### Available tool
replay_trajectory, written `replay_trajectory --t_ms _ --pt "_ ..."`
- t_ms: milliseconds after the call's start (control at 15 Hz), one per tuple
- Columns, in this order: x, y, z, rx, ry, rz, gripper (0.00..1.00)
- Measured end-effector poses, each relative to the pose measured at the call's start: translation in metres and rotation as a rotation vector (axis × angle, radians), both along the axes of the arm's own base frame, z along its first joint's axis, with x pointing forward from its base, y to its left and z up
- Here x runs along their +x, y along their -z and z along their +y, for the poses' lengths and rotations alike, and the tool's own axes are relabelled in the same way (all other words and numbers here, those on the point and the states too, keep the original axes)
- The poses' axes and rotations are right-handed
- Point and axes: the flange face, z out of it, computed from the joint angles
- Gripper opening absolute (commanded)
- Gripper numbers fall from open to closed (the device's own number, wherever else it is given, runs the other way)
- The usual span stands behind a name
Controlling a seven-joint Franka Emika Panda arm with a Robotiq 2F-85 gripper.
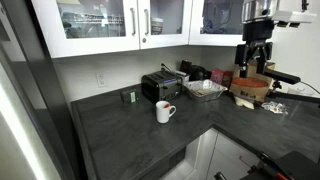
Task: Take the marker from the cup and put it on the countertop
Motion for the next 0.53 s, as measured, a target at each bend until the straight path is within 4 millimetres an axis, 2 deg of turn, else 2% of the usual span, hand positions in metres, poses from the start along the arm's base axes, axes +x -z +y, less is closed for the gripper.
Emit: replay_trajectory --t_ms 333,533 --pt "0.002 0.001 0.0 -0.001 -0.002 -0.006 1.0" --pt "0.023 0.007 0.009 -0.013 -0.051 -0.088 1.0"
